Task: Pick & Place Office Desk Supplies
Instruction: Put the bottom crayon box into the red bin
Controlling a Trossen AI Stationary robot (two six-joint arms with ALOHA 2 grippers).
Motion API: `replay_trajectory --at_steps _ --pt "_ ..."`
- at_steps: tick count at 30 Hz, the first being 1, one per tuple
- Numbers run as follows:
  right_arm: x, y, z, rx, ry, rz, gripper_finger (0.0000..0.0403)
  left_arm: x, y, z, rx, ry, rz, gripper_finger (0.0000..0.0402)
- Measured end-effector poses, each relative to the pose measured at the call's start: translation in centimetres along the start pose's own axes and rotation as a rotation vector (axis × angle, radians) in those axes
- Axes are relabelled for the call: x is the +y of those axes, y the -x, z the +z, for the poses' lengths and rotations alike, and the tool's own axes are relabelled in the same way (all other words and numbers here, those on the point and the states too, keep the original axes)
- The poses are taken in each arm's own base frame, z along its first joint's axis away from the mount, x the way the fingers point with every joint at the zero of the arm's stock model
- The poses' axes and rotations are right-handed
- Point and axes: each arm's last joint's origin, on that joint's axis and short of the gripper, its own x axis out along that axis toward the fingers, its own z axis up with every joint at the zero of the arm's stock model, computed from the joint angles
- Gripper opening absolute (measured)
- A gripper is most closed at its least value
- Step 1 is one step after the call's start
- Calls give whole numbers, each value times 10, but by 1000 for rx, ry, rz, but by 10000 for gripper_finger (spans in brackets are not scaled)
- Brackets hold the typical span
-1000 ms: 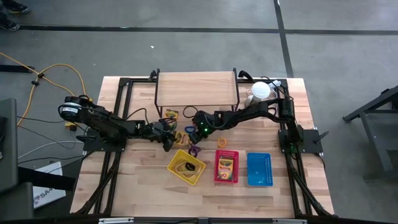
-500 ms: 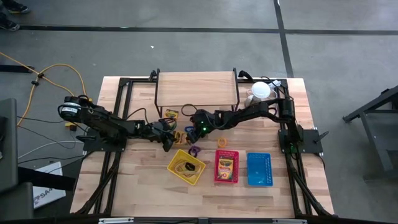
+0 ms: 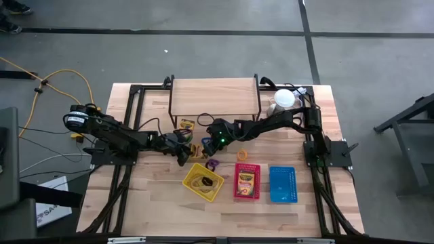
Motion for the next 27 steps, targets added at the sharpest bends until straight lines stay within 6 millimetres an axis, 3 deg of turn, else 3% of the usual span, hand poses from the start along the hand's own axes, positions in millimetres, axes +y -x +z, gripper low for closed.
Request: replay_trajectory --at_steps 9,20,27 --pt "1 0 0 10 6 10 53 -1 0 0 3 -14 -5 104" --pt "1 0 0 8 53 6 49 -1 2 1 -10 -69 -1 104" --pt "6 4 1 2 95 15 48 -5 15 7 -30 -104 -12 104"
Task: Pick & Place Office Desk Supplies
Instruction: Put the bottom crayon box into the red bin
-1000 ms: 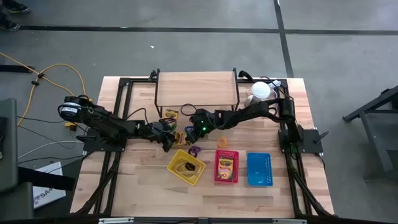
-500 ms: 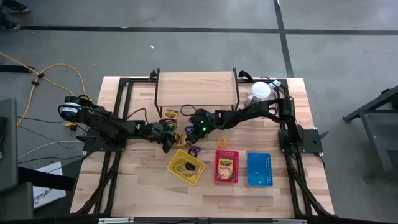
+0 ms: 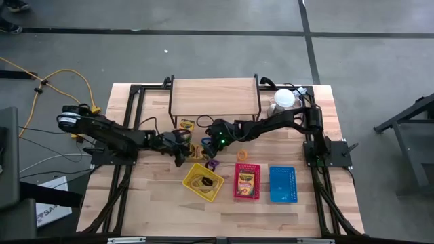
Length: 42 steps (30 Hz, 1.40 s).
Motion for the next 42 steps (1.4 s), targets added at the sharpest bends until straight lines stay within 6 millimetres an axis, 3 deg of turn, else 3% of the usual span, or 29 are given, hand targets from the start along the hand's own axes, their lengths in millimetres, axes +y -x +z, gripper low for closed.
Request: replay_trajectory --at_steps 13,19,31,42 --pt "21 31 10 -46 72 -52 30 -7 36 14 -75 -15 -43 104" --pt "33 50 14 -70 101 -62 25 -10 38 12 -73 -28 -39 104" --pt "41 63 10 -58 114 -124 25 -13 38 4 -52 -39 -2 104" --pt "63 98 9 -43 152 -114 25 -13 38 4 -52 -37 9 104"
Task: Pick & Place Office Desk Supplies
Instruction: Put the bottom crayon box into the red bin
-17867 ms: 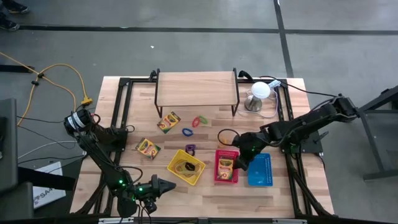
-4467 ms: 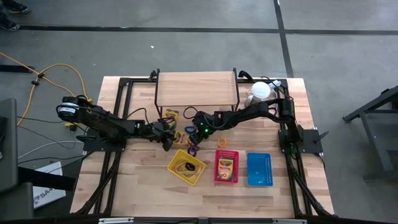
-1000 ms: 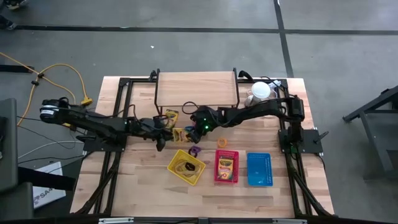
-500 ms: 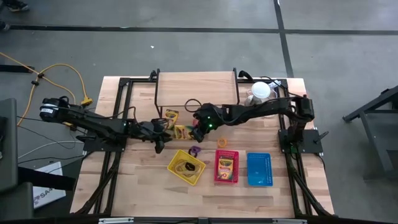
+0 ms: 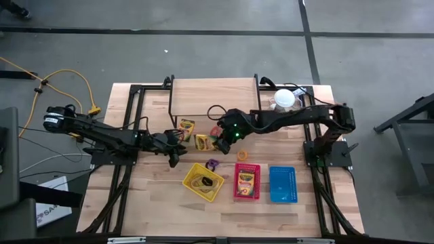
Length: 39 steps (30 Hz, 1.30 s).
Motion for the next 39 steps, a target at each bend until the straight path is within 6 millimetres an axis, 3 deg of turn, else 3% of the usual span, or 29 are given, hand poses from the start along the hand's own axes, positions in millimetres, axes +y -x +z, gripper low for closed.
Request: replay_trajectory --at_steps 10,17,24,39 --pt "17 42 -10 197 113 188 25 0 0 0 1 0 0 104" --pt "23 47 -32 454 181 377 25 0 0 0 -3 0 4 104" --pt "15 53 -51 628 229 326 25 0 0 2 -19 10 -3 104" --pt "5 51 -53 673 278 334 25 -1 0 3 -38 34 -1 104"
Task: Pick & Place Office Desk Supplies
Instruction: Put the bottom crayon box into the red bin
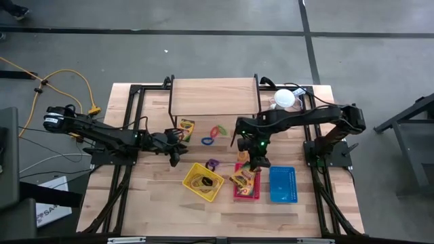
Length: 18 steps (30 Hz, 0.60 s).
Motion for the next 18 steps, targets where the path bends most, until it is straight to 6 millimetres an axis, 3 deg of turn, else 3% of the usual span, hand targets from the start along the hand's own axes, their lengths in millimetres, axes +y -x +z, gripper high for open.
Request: replay_trajectory --at_steps 18 --pt "-15 -27 -21 87 21 -66 25 0 0 1 -13 1 6 104"
